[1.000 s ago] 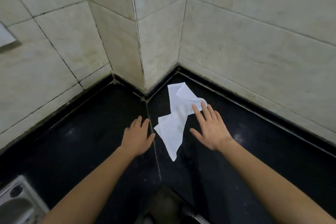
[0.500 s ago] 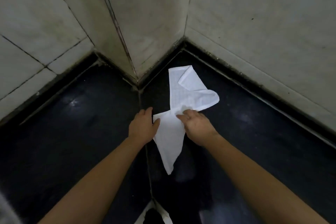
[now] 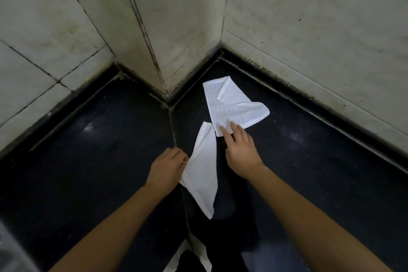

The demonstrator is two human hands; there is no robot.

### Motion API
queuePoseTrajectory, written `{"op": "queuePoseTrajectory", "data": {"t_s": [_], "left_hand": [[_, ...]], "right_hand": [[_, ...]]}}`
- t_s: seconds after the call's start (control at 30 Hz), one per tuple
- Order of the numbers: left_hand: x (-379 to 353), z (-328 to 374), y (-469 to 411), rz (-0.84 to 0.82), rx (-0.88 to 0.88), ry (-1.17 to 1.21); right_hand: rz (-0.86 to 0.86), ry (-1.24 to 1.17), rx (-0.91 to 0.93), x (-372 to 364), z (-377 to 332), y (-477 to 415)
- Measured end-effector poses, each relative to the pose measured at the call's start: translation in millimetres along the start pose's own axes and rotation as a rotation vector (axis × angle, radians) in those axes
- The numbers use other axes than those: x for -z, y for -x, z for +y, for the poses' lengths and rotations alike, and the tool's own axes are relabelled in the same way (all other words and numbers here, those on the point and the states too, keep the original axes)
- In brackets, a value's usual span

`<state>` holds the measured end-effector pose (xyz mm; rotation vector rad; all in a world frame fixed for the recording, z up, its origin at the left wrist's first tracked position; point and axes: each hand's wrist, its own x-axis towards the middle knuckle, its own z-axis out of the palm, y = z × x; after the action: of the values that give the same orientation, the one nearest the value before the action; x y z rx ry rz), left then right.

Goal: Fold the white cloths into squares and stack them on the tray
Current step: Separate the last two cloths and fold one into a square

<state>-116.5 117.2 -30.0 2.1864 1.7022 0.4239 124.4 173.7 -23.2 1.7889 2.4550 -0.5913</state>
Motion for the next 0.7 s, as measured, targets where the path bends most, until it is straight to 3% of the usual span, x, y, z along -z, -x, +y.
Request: {"op": "queuePoseTrajectory", "data": {"t_s": [0.1, 0.23, 0.43, 0.53, 0.7], "left_hand": [[33.8, 5.6, 7.7, 0.111, -0.128, -0.022], [81.1, 12.5, 20.8, 0.288, -0.162, 0.008], [142.7, 0.8, 52.1, 0.379, -0.15, -0.064], [162.7, -8.1, 64.5, 0.455, -0.096, -0.082], [185.2, -14.1, 79.8, 0.518, -0.133, -0.093]], "right_hand": [[-0.003, -0.015, 0.183, 13.3, -31.5, 4.3], [-0.023, -0.052, 0.331, 32.2, -72.7, 8.1], [0.115, -0.123, 0.384, 63.4, -124.8, 21.5], [0.021, -0.151, 0.369, 76.8, -150.8, 33.7], [-0.092, -0.474, 0.242, 83.0, -173.2, 59.3]]}}
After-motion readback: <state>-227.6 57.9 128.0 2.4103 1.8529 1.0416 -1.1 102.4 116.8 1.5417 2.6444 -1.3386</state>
